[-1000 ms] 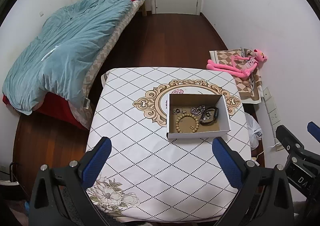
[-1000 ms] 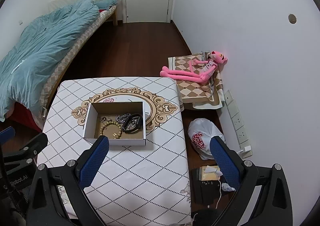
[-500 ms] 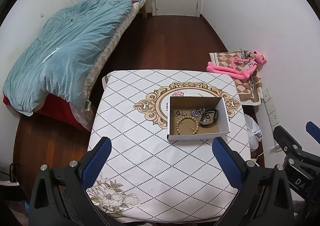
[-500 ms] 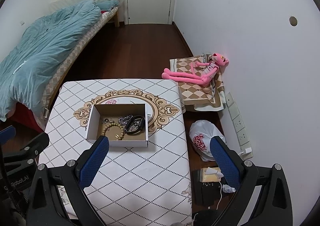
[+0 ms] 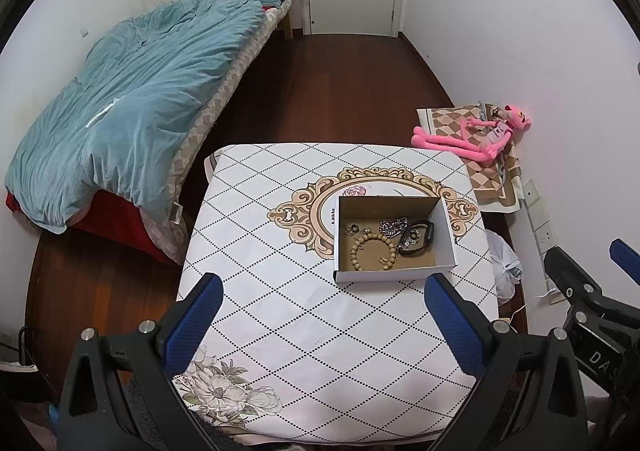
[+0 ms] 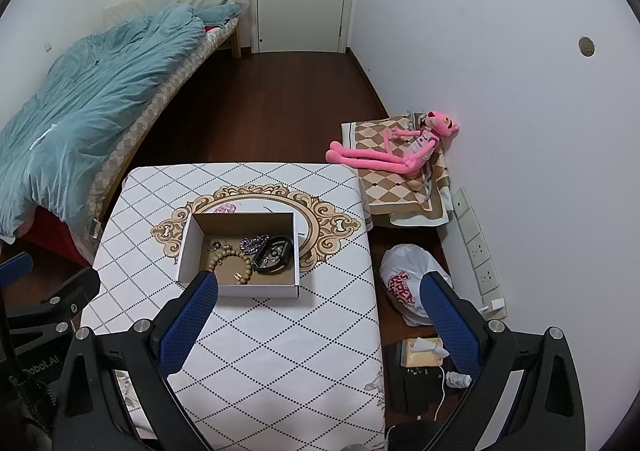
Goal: Organize jewelry
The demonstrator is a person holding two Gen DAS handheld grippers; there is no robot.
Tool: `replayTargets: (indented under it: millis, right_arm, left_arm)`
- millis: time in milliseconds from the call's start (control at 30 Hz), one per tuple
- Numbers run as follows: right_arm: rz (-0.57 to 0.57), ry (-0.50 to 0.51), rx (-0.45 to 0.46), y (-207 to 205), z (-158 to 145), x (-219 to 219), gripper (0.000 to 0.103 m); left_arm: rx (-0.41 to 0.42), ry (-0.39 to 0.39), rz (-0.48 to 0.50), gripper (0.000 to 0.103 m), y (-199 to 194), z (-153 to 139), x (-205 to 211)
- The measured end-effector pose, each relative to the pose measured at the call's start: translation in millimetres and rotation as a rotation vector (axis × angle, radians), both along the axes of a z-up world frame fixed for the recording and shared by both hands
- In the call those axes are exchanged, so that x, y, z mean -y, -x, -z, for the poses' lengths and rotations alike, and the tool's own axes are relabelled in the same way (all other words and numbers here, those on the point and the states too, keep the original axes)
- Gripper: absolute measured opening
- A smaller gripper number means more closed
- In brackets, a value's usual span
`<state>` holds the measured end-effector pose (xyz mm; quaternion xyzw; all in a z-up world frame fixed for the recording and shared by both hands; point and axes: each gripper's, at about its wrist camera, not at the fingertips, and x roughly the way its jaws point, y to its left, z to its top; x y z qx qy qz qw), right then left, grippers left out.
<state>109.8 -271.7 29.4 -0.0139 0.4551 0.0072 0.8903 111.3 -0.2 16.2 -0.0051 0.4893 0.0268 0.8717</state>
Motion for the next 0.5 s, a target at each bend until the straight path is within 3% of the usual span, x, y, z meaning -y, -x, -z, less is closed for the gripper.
replayTargets:
  millis: [500]
  right_arm:
    - [-0.005, -0.004, -0.005, 2.4, 1.8, -4.1, 0.102]
  left_arm:
    - [0.006, -0.003, -0.006, 0.103, 4.0, 0.5, -4.0]
